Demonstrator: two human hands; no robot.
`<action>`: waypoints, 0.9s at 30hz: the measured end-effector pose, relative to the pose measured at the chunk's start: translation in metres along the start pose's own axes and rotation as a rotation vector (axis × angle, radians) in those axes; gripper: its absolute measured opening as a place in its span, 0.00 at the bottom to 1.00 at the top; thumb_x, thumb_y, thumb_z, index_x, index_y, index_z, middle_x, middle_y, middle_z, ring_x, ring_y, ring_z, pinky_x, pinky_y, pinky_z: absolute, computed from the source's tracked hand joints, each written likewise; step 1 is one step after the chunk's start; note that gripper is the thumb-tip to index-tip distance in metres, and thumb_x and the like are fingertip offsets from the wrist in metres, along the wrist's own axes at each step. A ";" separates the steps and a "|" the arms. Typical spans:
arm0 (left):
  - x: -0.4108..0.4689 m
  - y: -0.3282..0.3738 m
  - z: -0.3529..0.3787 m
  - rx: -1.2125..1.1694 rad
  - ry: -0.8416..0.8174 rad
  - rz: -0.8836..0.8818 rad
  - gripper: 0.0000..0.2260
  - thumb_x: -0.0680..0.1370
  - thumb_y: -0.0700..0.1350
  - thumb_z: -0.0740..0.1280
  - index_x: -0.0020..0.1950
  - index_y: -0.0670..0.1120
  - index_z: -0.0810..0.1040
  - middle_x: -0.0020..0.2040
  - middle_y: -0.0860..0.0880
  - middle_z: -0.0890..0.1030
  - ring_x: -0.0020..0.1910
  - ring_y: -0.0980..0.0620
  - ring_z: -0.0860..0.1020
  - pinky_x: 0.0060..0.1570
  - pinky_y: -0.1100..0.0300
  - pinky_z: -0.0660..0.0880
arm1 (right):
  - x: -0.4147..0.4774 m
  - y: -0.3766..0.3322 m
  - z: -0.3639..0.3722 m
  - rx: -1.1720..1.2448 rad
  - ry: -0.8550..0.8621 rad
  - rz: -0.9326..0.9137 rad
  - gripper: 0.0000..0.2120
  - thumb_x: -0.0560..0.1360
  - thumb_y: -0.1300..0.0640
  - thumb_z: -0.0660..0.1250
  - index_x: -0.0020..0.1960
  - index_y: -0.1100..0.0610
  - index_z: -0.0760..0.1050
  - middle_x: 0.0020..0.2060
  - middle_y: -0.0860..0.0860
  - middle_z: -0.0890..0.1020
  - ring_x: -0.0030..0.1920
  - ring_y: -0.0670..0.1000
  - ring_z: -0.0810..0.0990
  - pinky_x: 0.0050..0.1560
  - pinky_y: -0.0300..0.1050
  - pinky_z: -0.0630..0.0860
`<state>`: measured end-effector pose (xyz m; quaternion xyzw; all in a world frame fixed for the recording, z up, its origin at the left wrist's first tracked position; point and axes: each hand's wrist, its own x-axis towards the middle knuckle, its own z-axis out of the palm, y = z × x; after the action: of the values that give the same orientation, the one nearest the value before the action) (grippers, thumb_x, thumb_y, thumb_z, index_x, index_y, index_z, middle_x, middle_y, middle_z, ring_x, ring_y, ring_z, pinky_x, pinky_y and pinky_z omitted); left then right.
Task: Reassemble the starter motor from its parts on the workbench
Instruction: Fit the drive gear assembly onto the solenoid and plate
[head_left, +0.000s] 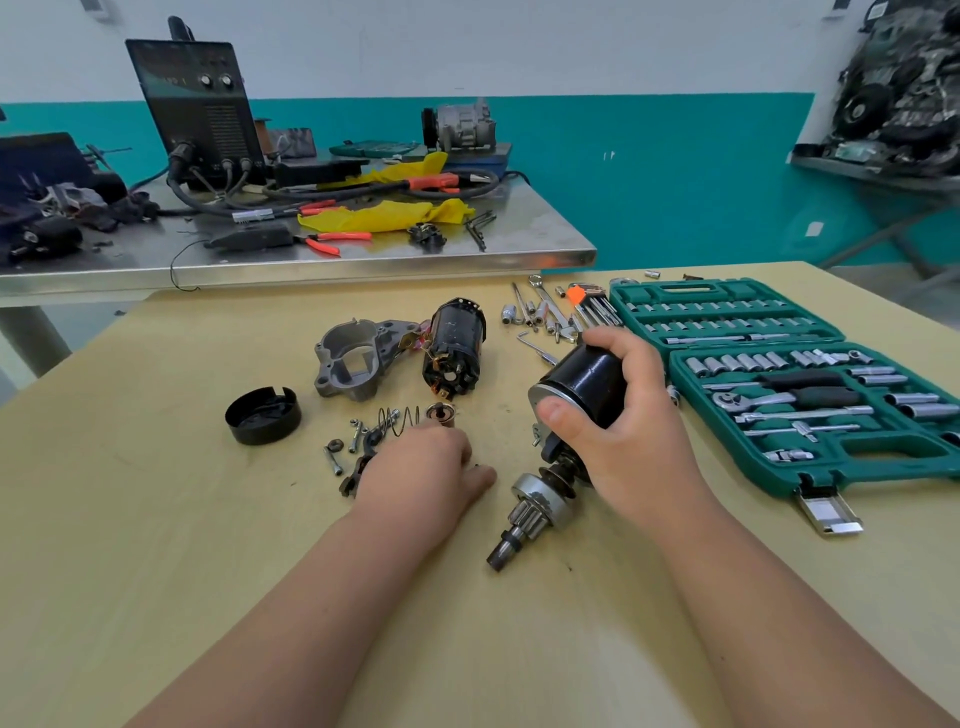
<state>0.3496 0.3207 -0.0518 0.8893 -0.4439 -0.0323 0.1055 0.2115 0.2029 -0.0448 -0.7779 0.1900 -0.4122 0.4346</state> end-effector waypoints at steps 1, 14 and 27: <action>0.001 0.004 0.000 0.018 0.005 0.007 0.14 0.80 0.56 0.62 0.56 0.48 0.79 0.51 0.50 0.76 0.50 0.50 0.77 0.48 0.54 0.78 | 0.000 0.000 0.000 0.000 0.002 0.001 0.27 0.69 0.49 0.75 0.56 0.31 0.63 0.58 0.47 0.69 0.49 0.31 0.72 0.38 0.25 0.72; -0.038 -0.011 -0.011 -1.558 -0.158 0.124 0.07 0.67 0.49 0.75 0.43 0.49 0.86 0.38 0.45 0.84 0.33 0.51 0.82 0.39 0.62 0.79 | 0.002 -0.001 0.001 0.010 -0.001 0.017 0.27 0.64 0.42 0.72 0.56 0.28 0.62 0.57 0.38 0.68 0.50 0.32 0.72 0.39 0.24 0.72; -0.042 -0.006 -0.014 -1.516 -0.171 0.016 0.08 0.63 0.42 0.75 0.41 0.47 0.87 0.38 0.43 0.85 0.34 0.49 0.84 0.38 0.63 0.79 | 0.001 -0.002 0.002 -0.013 0.014 0.030 0.27 0.63 0.42 0.71 0.58 0.30 0.64 0.59 0.45 0.71 0.53 0.40 0.75 0.43 0.29 0.75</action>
<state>0.3310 0.3601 -0.0412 0.5648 -0.3133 -0.3961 0.6526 0.2134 0.2044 -0.0438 -0.7748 0.2074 -0.4099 0.4344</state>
